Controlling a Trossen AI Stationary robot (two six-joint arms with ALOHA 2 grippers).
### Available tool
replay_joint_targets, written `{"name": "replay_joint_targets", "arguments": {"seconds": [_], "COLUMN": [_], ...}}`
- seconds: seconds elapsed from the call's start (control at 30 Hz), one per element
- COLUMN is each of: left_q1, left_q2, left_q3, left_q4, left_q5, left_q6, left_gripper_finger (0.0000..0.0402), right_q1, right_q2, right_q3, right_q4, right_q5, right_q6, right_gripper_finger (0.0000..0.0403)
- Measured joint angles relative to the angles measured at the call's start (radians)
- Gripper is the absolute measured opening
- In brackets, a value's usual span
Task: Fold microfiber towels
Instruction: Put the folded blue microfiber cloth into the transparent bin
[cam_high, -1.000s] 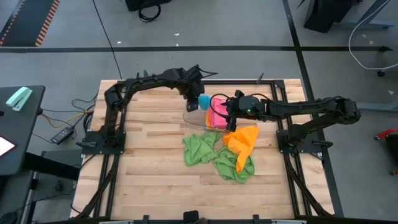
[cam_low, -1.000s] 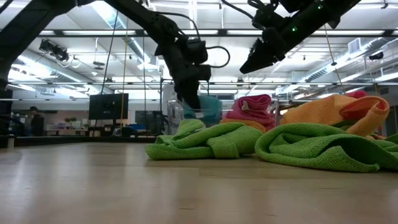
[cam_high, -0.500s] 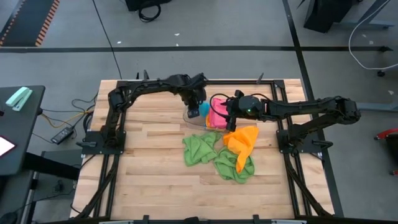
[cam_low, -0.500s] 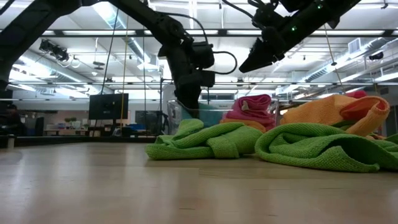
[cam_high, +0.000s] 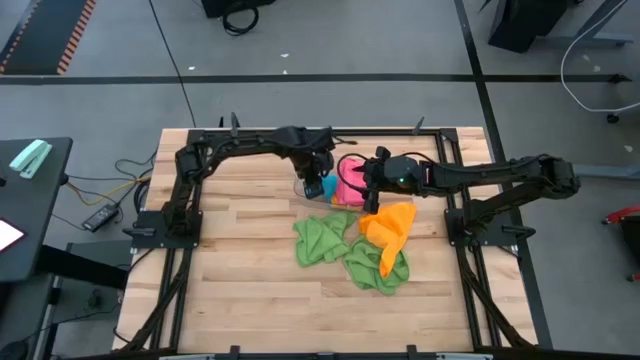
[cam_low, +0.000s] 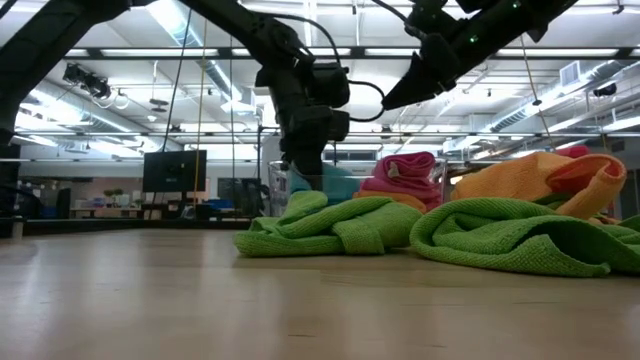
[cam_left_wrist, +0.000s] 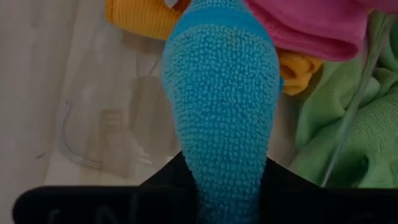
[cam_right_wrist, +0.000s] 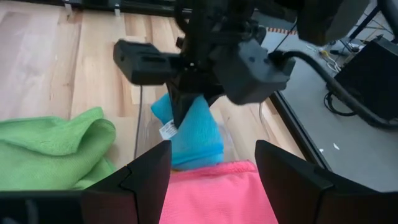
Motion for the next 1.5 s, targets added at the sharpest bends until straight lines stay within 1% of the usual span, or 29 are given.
{"name": "replay_joint_targets", "arguments": {"seconds": [0.13, 0.3, 0.33, 0.37, 0.5, 0.6, 0.7, 0.77, 0.9, 1.1, 1.27, 1.33, 1.5], "left_q1": [-0.013, -0.026, -0.027, -0.030, -0.054, -0.075, -0.098, -0.113, -0.130, -0.149, -0.191, -0.200, -0.206], "left_q2": [0.000, 0.014, 0.016, 0.017, 0.020, 0.019, 0.020, 0.020, 0.020, 0.030, 0.032, 0.032, 0.032], "left_q3": [0.000, 0.000, 0.000, 0.000, 0.000, 0.001, 0.000, 0.000, -0.001, -0.086, -0.153, -0.157, -0.157], "left_q4": [-0.006, -0.001, -0.002, 0.006, 0.025, 0.087, 0.137, 0.160, 0.166, 0.221, 0.299, 0.310, 0.313], "left_q5": [-0.009, -0.019, -0.042, -0.088, -0.364, -0.488, -0.563, -0.606, -0.652, -0.740, -0.891, -0.912, -0.916], "left_q6": [-0.005, 0.010, 0.034, 0.062, 0.206, 0.290, 0.355, 0.388, 0.402, 0.434, 0.505, 0.527, 0.554], "left_gripper_finger": [0.0076, 0.0084, 0.0084, 0.0084, 0.0074, 0.0070, 0.0074, 0.0077, 0.0075, 0.0063, 0.0067, 0.0067, 0.0074], "right_q1": [0.005, 0.012, 0.015, 0.017, 0.022, 0.024, 0.024, 0.024, 0.024, 0.024, 0.024, 0.024, 0.024], "right_q2": [0.000, 0.000, 0.000, 0.000, 0.000, 0.000, 0.000, 0.000, 0.000, 0.000, 0.000, 0.000, 0.000], "right_q3": [0.009, 0.010, 0.010, 0.010, 0.010, 0.010, 0.010, 0.010, 0.010, 0.010, 0.010, 0.010, 0.010], "right_q4": [0.000, -0.001, -0.001, -0.001, -0.001, -0.001, -0.001, -0.001, -0.007, -0.031, -0.035, -0.034, -0.033], "right_q5": [0.000, 0.000, 0.000, 0.000, 0.000, 0.000, 0.000, 0.000, 0.000, 0.000, -0.001, -0.001, -0.002], "right_q6": [0.000, 0.005, 0.005, 0.007, 0.007, 0.005, 0.005, 0.005, 0.010, 0.025, 0.027, 0.027, 0.032], "right_gripper_finger": [0.0241, 0.0241, 0.0241, 0.0241, 0.0241, 0.0241, 0.0241, 0.0241, 0.0241, 0.0241, 0.0241, 0.0241, 0.0241]}}
